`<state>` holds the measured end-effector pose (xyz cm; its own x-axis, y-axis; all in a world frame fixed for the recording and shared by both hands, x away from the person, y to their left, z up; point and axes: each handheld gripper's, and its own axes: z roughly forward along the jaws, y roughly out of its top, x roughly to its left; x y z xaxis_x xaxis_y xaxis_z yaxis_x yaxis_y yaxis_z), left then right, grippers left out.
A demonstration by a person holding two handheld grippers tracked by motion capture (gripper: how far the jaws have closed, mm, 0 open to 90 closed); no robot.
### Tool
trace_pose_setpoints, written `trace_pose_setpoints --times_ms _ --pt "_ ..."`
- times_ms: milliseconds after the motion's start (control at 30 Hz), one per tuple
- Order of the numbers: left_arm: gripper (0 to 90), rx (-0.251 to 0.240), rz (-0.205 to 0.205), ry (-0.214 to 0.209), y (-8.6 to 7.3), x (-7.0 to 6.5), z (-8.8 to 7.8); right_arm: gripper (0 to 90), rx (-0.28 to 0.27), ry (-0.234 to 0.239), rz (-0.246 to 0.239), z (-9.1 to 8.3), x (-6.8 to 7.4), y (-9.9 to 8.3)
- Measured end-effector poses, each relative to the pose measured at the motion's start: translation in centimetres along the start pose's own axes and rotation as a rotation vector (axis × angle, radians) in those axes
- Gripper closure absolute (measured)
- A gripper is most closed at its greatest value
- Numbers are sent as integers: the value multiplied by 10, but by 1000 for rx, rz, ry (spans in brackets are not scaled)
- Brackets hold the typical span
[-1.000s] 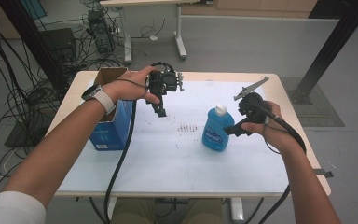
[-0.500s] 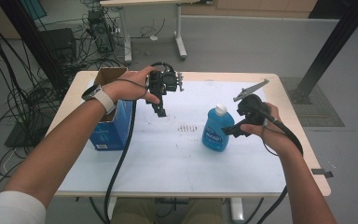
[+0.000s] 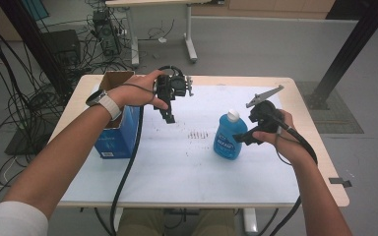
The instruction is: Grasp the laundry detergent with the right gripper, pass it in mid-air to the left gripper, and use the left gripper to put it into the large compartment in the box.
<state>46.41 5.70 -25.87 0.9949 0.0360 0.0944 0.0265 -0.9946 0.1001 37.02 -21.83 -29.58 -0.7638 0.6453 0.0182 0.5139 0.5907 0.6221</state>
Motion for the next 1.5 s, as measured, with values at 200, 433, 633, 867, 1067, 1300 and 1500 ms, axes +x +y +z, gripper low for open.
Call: trace_pose_setpoints --times_ms 200,433,633,867,1067,1300,1500 --pt "103 2 8 3 0 1 0 45 -7 -1 4 0 -1 -1" --pt "104 2 2 1 1 0 0 45 -23 0 5 1 -1 -4" --pt "103 1 0 0 1 -1 1 45 -37 2 7 4 0 -6" --pt "104 0 0 -3 1 -1 2 47 -53 7 14 7 0 -9" --pt "104 -1 -2 -2 1 -1 3 47 -67 6 20 8 0 -11" --pt "104 -2 0 -1 0 -1 2 46 -75 5 26 9 0 -13" --pt "104 -2 2 0 -1 -1 3 46 -76 5 24 9 1 -12"
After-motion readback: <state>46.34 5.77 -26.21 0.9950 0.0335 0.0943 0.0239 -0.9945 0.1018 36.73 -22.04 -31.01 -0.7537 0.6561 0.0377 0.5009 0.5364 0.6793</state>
